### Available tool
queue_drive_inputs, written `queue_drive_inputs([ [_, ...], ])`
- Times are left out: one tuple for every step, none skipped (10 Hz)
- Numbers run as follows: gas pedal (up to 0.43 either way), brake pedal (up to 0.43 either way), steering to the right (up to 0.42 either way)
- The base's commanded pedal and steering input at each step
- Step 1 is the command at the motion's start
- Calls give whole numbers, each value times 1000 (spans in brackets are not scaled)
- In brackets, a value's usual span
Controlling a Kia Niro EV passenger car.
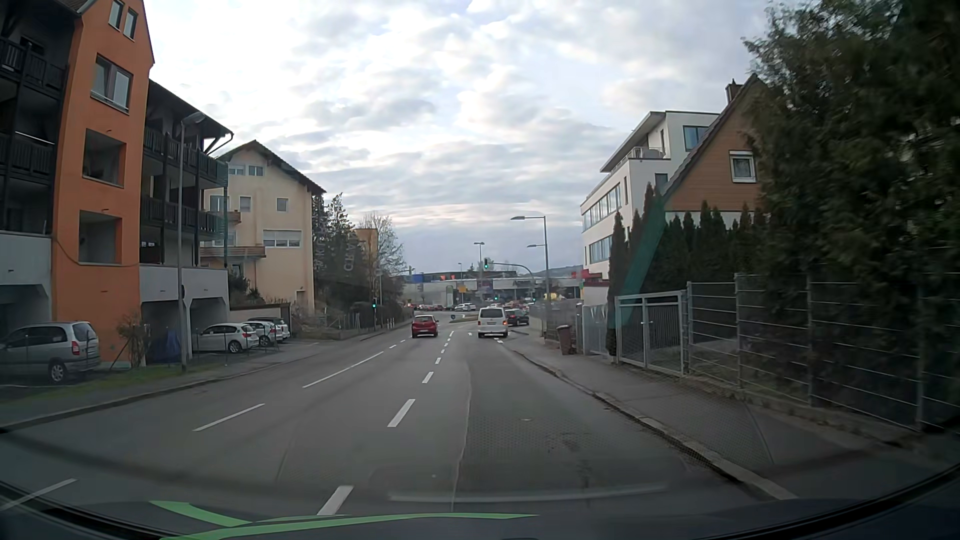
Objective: Follow the waypoints while adhering to traffic rules and regulations
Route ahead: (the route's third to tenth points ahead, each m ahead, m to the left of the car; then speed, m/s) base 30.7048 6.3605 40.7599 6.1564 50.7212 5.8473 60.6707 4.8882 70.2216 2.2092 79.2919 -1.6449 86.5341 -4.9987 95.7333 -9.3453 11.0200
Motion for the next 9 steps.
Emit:
queue_drive_inputs([
  [0, 0, -13],
  [0, 0, -11],
  [0, 0, -10],
  [0, 0, -9],
  [0, 0, -6],
  [0, 0, -3],
  [0, 0, 0],
  [0, 0, 0],
  [0, 0, 1],
])
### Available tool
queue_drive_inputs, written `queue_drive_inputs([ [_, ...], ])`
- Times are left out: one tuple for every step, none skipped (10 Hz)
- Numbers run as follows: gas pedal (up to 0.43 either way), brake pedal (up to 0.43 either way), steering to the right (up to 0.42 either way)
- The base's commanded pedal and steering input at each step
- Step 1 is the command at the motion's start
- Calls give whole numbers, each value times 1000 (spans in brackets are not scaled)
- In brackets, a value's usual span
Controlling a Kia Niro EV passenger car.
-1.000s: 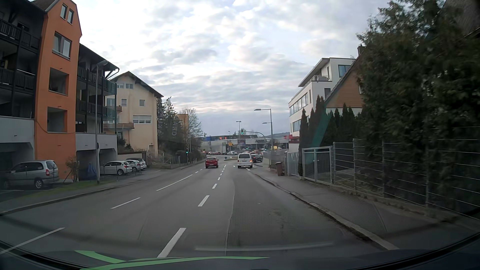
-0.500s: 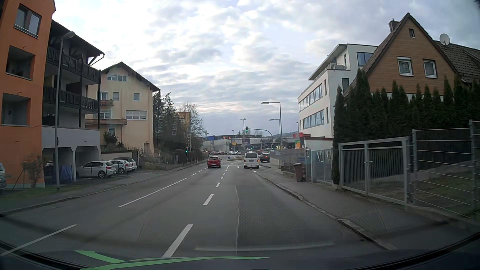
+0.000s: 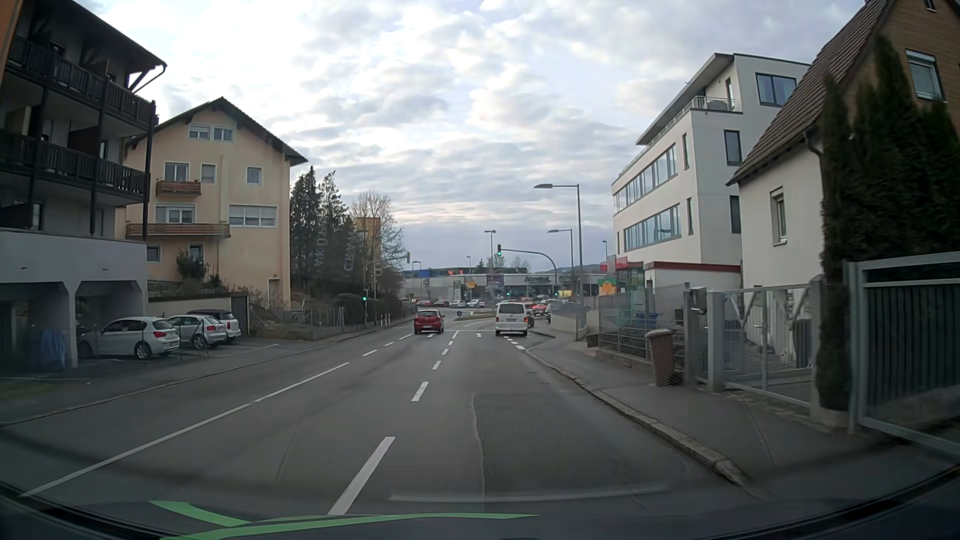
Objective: Follow the waypoints while adhering to traffic rules and regulations
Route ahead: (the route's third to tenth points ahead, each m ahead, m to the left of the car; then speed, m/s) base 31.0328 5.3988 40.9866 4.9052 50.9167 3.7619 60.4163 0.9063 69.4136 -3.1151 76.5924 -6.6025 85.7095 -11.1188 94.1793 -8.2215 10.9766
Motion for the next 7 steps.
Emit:
queue_drive_inputs([
  [0, 0, 0],
  [0, 0, 0],
  [0, 0, 0],
  [0, 0, 0],
  [0, 6, 1],
  [0, 30, 1],
  [0, 61, 1],
])
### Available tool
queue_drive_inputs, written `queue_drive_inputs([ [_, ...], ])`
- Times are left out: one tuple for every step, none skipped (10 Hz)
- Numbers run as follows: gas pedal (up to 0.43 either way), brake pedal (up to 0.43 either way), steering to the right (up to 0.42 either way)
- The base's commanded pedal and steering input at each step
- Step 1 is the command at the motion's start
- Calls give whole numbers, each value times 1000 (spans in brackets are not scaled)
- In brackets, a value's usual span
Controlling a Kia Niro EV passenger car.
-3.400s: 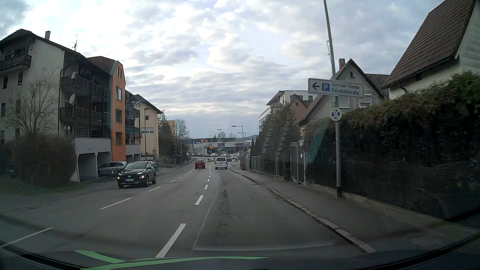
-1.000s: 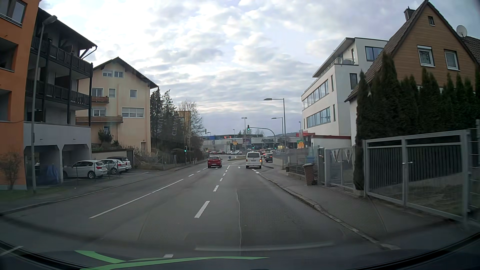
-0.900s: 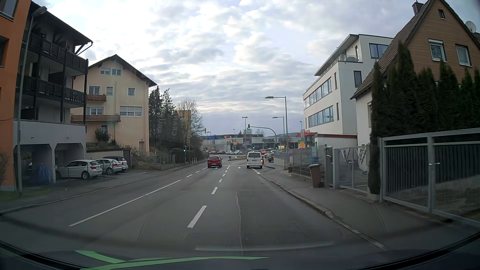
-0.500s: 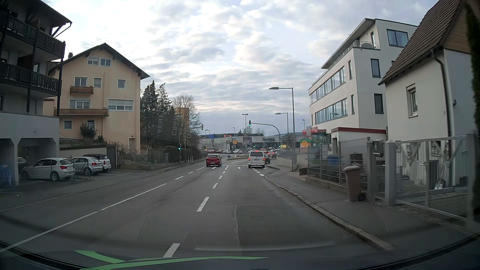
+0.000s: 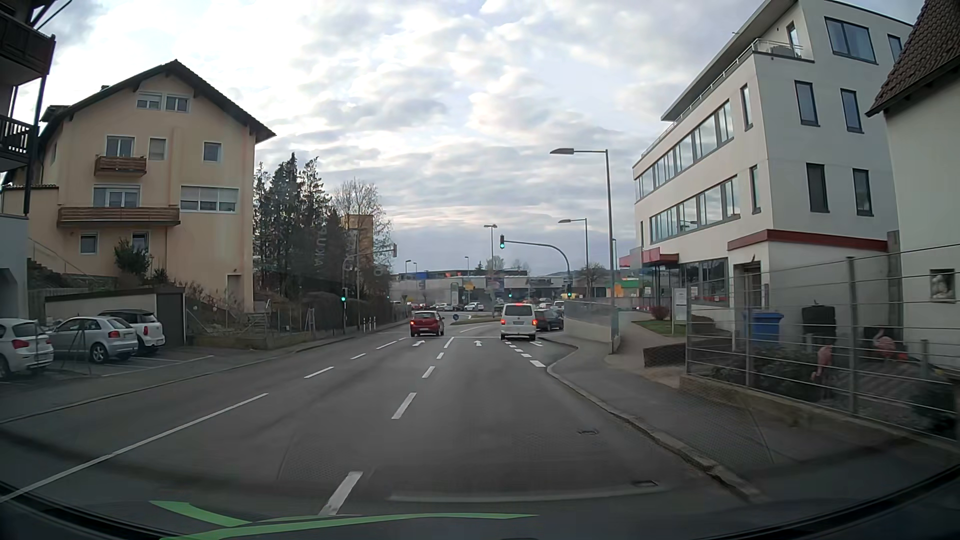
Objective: Follow the waypoints while adhering to traffic rules and regulations
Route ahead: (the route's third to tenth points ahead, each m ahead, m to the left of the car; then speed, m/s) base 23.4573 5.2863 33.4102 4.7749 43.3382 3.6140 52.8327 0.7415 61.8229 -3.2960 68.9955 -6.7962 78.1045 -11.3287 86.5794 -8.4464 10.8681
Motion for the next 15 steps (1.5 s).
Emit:
queue_drive_inputs([
  [0, 91, 1],
  [0, 98, 1],
  [0, 110, 0],
  [0, 116, 1],
  [0, 128, 0],
  [0, 128, 0],
  [0, 128, 0],
  [0, 134, 0],
  [0, 140, 0],
  [0, 140, 0],
  [0, 146, 0],
  [0, 152, 0],
  [0, 152, 0],
  [0, 159, 0],
  [0, 159, 0],
])
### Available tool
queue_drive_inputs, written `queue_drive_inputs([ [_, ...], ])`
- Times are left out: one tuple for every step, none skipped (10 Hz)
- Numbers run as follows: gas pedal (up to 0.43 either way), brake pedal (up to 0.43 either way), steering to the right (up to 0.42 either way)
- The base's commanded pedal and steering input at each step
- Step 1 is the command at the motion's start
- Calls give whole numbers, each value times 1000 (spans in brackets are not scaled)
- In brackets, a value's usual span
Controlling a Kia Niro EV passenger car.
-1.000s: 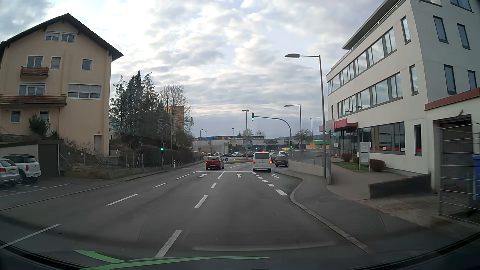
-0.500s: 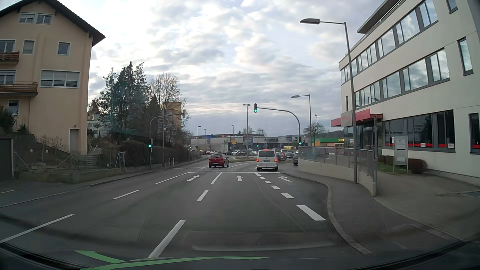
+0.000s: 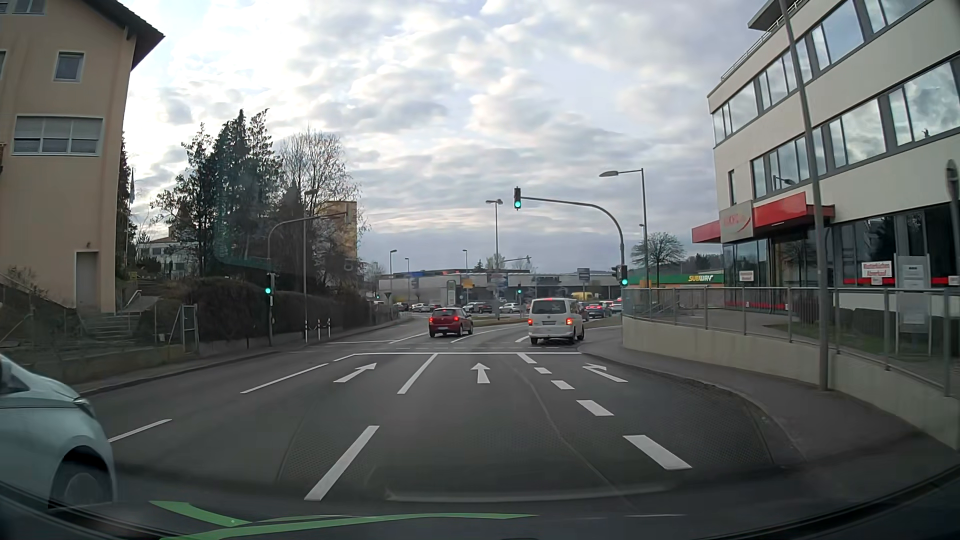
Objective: Follow the waypoints while adhering to traffic rules and regulations
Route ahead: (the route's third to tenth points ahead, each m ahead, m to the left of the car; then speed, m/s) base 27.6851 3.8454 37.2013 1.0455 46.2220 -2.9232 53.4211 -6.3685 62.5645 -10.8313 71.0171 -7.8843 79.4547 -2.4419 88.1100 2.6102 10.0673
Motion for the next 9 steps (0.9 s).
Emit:
queue_drive_inputs([
  [0, 165, 0],
  [0, 171, 0],
  [0, 171, 0],
  [0, 171, 0],
  [0, 171, 0],
  [0, 171, 0],
  [0, 171, 0],
  [0, 171, 0],
  [0, 171, 0],
])
